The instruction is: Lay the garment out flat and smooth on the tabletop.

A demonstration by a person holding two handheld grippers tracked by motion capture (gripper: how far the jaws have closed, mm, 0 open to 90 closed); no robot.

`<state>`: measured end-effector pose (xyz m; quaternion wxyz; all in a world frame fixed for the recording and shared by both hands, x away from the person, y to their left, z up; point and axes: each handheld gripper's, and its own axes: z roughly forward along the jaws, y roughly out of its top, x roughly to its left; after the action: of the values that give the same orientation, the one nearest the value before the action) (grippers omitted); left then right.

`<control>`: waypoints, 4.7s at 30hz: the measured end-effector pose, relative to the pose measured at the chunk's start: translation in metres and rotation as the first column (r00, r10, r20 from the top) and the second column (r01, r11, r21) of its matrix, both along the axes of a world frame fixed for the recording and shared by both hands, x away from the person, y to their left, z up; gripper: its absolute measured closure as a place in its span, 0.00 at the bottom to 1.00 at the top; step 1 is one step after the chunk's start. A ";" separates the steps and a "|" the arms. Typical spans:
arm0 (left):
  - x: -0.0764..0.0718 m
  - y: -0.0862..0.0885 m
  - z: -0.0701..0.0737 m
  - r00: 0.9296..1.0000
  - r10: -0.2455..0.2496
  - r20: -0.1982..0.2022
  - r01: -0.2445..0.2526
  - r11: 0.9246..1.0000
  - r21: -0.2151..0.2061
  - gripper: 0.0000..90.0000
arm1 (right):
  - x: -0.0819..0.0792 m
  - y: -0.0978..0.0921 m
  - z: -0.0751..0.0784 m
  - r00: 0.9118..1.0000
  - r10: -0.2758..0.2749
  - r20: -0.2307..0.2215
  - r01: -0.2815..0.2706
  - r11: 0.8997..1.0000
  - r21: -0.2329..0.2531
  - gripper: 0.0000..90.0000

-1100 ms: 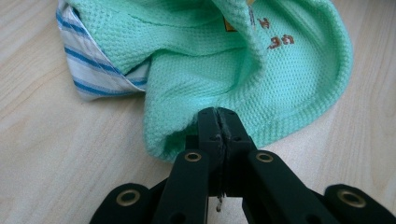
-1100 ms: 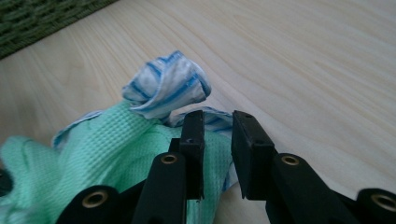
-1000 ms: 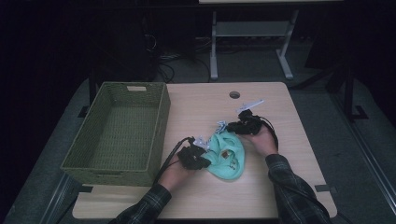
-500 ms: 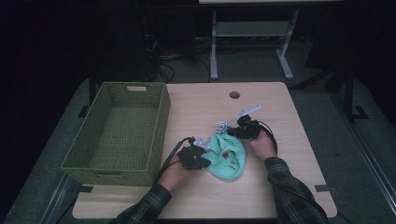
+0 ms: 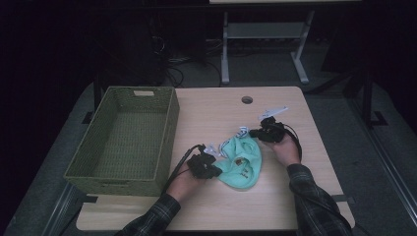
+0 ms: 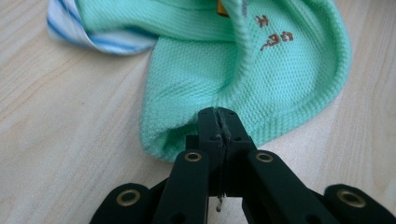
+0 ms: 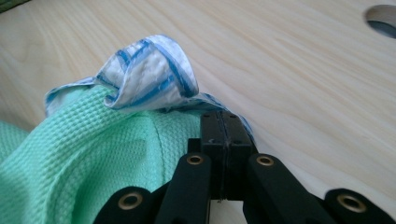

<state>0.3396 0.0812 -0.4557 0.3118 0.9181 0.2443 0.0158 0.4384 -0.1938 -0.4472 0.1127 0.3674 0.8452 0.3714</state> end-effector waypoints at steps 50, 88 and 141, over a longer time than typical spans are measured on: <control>0.000 -0.001 -0.001 1.000 0.015 -0.010 -0.016 1.000 -0.016 0.99 | -0.006 -0.013 0.042 1.000 0.013 0.002 -0.013 0.997 0.082 0.86; -0.001 -0.001 0.000 1.000 0.014 -0.009 -0.014 1.000 -0.009 0.99 | 0.000 0.023 -0.008 0.999 -0.009 -0.036 0.007 0.999 -0.039 0.99; 0.000 0.000 0.000 1.000 0.007 -0.010 -0.007 1.000 -0.002 0.99 | -0.027 -0.019 0.028 0.998 -0.035 0.059 0.031 0.997 0.073 1.00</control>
<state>0.3399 0.0812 -0.4558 0.3114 0.9170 0.2490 0.0120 0.4113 -0.2131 -0.4195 0.1311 0.3738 0.8213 0.4106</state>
